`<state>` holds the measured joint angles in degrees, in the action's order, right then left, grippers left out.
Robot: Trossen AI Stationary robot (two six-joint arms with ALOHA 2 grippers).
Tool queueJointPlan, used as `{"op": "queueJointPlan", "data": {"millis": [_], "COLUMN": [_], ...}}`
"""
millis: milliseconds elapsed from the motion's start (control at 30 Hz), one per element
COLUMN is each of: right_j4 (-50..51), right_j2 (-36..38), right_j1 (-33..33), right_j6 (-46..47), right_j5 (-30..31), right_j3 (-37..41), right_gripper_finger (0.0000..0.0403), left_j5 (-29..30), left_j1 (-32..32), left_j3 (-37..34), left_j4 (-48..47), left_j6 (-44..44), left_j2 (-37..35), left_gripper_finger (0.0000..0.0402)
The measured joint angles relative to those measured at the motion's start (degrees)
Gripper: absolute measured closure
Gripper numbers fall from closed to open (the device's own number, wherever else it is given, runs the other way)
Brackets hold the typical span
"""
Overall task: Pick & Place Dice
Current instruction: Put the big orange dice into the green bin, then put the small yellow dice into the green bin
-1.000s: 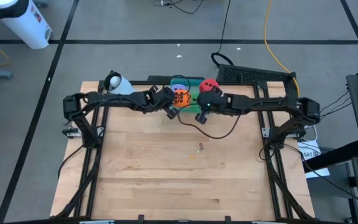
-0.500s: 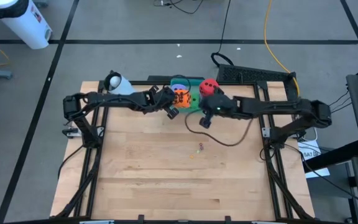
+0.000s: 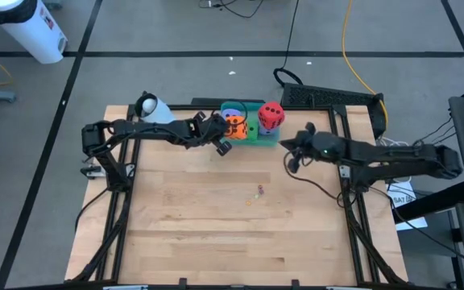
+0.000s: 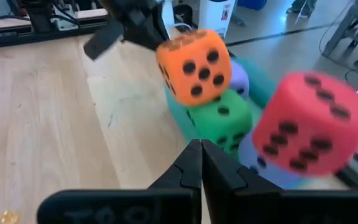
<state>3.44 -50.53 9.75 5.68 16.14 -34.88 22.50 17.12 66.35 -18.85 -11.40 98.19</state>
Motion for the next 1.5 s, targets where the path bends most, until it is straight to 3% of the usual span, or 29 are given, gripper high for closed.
{"op": "queueJointPlan", "data": {"millis": [167,400,567,800,900,1100,1300,1500], "right_j4": [-3.97,-15.24,-15.63,-15.36,-17.13,-29.39,-19.94,-19.66], "right_j2": [4.35,4.88,5.53,6.78,7.61,14.20,22.41,24.83], "right_j1": [-0.23,-1.28,-1.26,-1.73,-3.15,-4.54,-4.50,-5.06], "right_j6": [4.23,4.46,3.73,2.18,0.11,-0.92,-0.65,-4.37], "right_j5": [0.00,0.02,-1.18,-5.96,-6.28,-10.52,-8.45,-8.90], "right_j3": [8.74,16.87,17.19,17.27,17.72,23.31,23.81,24.57], "right_gripper_finger": [0.0403,0.0403,0.0403,0.0403,0.0403,0.0403,0.0403,0.0403], "left_j5": [-0.06,0.61,5.90,8.41,8.24,2.13,0.99,-1.53], "left_j1": [0.04,-0.07,-2.13,-6.82,-10.63,-18.12,-18.73,-21.75], "left_j3": [0.00,0.00,0.00,-1.30,-6.66,-29.01,-42.18,-51.74], "left_j4": [-4.73,-9.04,-8.57,-11.25,-6.64,22.13,27.69,38.38], "left_j6": [-3.71,-4.73,-2.01,-1.09,-0.35,4.20,1.90,3.96], "left_j2": [0.02,0.07,-1.37,-11.72,-19.04,-35.29,-49.21,-54.41], "left_gripper_finger": [0.0392,0.0397,0.0392,0.0396,0.0397,0.0398,0.0400,0.0400]}}
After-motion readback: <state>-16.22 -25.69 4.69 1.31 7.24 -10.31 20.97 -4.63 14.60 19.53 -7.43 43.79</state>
